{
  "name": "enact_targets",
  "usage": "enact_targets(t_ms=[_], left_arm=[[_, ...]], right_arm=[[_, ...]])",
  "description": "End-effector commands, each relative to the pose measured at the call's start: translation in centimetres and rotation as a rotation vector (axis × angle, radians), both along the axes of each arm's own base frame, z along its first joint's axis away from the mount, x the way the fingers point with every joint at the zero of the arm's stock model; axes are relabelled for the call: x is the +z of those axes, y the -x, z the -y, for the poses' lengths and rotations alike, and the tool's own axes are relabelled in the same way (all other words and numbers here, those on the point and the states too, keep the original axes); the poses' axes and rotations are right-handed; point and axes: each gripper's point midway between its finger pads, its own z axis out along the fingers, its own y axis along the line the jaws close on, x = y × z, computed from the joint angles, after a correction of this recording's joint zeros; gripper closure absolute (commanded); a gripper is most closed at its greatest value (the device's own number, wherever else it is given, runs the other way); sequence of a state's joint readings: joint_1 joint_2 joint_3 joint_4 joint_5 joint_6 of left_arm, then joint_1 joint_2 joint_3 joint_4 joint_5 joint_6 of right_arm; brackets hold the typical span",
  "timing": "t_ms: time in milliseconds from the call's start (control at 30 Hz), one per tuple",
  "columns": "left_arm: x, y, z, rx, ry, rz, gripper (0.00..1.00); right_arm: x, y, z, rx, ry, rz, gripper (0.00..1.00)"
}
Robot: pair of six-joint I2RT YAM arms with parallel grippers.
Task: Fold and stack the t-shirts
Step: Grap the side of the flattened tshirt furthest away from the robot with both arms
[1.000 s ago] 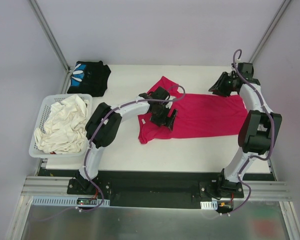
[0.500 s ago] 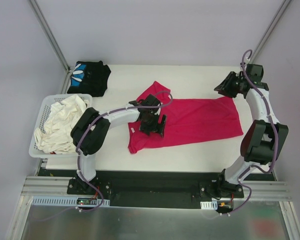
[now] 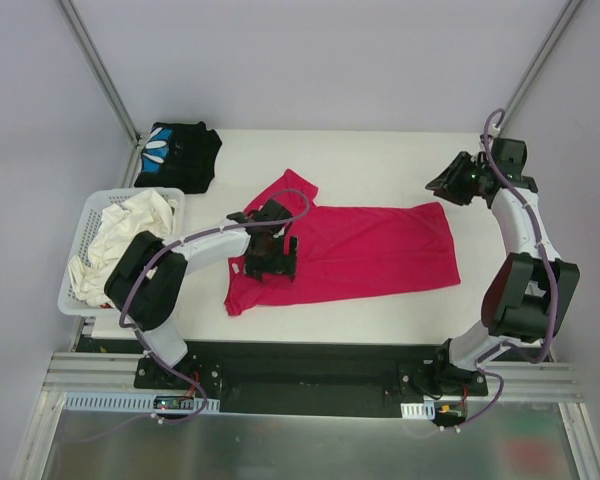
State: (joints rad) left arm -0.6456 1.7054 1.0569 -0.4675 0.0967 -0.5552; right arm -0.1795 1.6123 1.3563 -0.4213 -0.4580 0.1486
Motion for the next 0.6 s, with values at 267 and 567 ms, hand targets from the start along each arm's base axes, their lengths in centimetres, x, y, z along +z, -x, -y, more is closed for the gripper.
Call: enact_targets(t_ms=[267, 567], left_arm=[[2.8, -1.6, -2.6, 0.085, -0.051, 0.113, 0.15], [7.4, -3.9, -1.0, 0.018, 0.014, 0.261, 0.14]], right_arm=[[-4.6, 8.1, -3.8, 0.041, 0.063, -0.083, 0.62], [-6.8, 11.5, -3.3, -0.012, 0.08, -0.079, 0.62]])
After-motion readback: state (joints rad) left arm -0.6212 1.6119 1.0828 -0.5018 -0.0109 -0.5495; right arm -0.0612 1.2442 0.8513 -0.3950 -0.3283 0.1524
